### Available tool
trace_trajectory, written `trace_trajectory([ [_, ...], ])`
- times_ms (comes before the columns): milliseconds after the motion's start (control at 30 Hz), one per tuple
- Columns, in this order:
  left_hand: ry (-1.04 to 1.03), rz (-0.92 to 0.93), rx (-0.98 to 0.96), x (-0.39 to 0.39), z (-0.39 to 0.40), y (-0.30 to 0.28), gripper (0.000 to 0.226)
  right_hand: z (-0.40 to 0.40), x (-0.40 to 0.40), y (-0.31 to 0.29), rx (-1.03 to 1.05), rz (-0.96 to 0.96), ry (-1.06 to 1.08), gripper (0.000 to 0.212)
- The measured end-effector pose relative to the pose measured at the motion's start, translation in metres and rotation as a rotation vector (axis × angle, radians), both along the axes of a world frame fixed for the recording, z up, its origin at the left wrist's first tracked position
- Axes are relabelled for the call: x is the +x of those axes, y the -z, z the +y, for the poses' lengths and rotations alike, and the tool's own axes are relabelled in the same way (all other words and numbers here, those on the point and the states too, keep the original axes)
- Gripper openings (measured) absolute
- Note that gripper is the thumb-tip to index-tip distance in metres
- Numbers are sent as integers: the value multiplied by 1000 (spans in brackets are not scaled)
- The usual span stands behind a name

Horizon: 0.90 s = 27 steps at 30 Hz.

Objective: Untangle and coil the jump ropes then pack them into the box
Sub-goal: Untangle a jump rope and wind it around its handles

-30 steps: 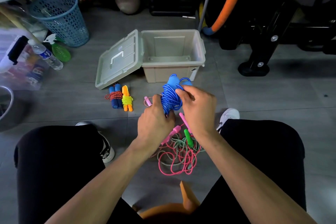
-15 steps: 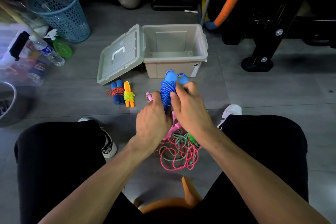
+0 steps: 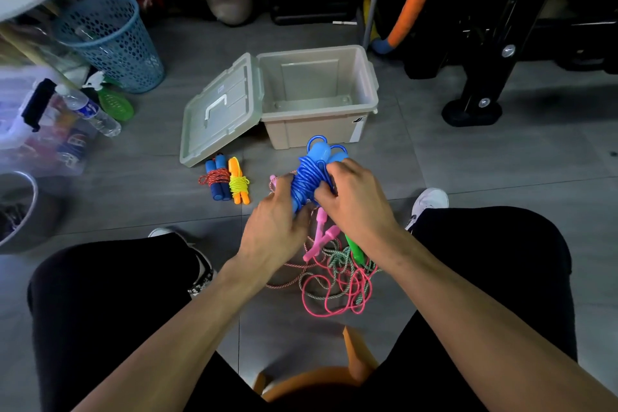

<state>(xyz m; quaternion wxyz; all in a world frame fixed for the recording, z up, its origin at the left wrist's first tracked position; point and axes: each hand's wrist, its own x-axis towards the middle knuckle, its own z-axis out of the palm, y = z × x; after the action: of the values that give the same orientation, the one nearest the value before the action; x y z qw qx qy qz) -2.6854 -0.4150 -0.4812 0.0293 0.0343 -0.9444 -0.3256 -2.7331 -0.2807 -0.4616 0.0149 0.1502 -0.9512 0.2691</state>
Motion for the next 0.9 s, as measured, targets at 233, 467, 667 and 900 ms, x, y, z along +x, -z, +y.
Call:
trace_trajectory([
  [233,66,-86,358,-9,-17,-3,34,6,-2,-7,-110,-11,-151,20],
  [467,118,357,197,-13,-18,-4,42,5,-2,-9,-98,-31,-231,19],
  [667,-16,122,344,-24,-16,-27,39,2,-4,-8,-97,-5,-300,12],
  [900,48,168,152,-24,-23,-32,19,9,-9,-5,-98,-39,-379,12],
])
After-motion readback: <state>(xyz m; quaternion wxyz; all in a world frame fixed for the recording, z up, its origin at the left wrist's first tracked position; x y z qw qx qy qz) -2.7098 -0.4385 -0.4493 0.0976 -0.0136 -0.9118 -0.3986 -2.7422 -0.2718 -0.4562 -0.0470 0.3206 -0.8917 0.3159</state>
